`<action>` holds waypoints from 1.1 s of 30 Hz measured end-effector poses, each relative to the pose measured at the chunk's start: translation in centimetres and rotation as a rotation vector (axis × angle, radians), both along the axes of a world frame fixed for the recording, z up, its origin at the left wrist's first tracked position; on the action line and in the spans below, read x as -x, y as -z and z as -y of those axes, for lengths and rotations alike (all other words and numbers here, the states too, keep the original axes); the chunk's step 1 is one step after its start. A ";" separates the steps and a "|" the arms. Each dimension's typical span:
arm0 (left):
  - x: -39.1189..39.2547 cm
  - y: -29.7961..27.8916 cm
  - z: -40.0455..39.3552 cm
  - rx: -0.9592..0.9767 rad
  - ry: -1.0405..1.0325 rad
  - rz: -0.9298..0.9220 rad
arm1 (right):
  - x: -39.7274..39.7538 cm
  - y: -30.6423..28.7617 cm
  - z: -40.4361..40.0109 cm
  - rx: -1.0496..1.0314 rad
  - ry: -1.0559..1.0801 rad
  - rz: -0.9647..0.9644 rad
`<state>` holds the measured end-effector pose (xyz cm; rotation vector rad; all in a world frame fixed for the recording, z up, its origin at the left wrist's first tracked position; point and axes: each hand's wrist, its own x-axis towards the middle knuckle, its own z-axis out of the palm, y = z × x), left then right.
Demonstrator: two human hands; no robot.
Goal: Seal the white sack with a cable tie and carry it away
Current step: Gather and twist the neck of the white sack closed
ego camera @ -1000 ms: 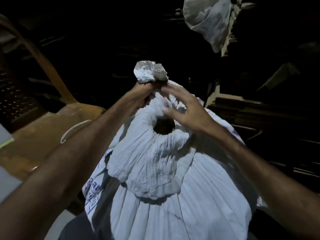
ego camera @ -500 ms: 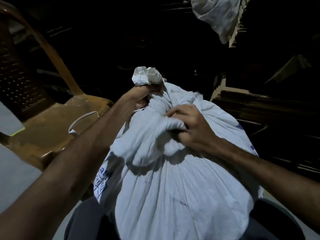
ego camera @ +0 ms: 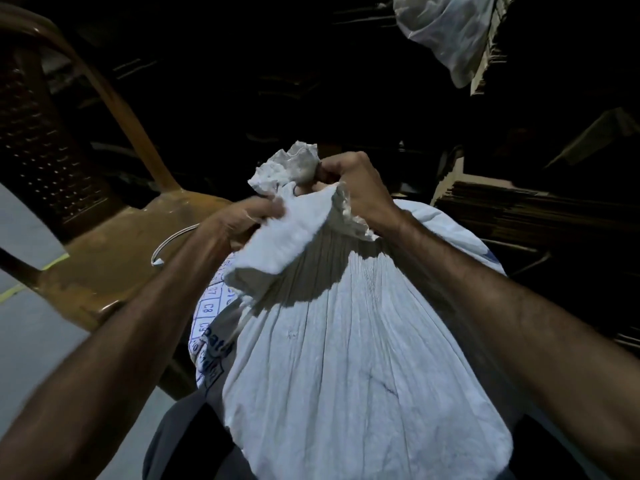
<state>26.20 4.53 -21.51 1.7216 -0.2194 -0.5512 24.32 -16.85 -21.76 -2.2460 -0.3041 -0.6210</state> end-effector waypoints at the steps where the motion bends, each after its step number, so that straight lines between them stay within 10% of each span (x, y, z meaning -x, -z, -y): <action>1: 0.1 0.2 0.6 -0.039 0.079 0.023 | 0.3 -0.4 -0.4 -0.025 -0.016 -0.012; 8: -1.9 2.3 1.8 -0.095 -0.163 0.179 | 2.4 1.1 1.4 -0.305 0.210 0.157; 11: -3.1 2.4 1.9 0.057 -0.128 0.157 | 5.8 4.0 4.9 -0.550 0.162 -0.127; 16: -1.9 0.2 4.1 0.137 -0.099 0.187 | 8.4 5.4 5.4 -0.002 0.006 -0.450; 20: -2.4 -1.0 5.4 0.026 -0.209 0.268 | 8.9 2.9 2.0 -0.200 -0.220 -0.654; 33: 0.1 -7.4 7.4 -0.214 0.069 0.411 | 5.6 4.0 -1.2 -0.433 -0.141 -0.414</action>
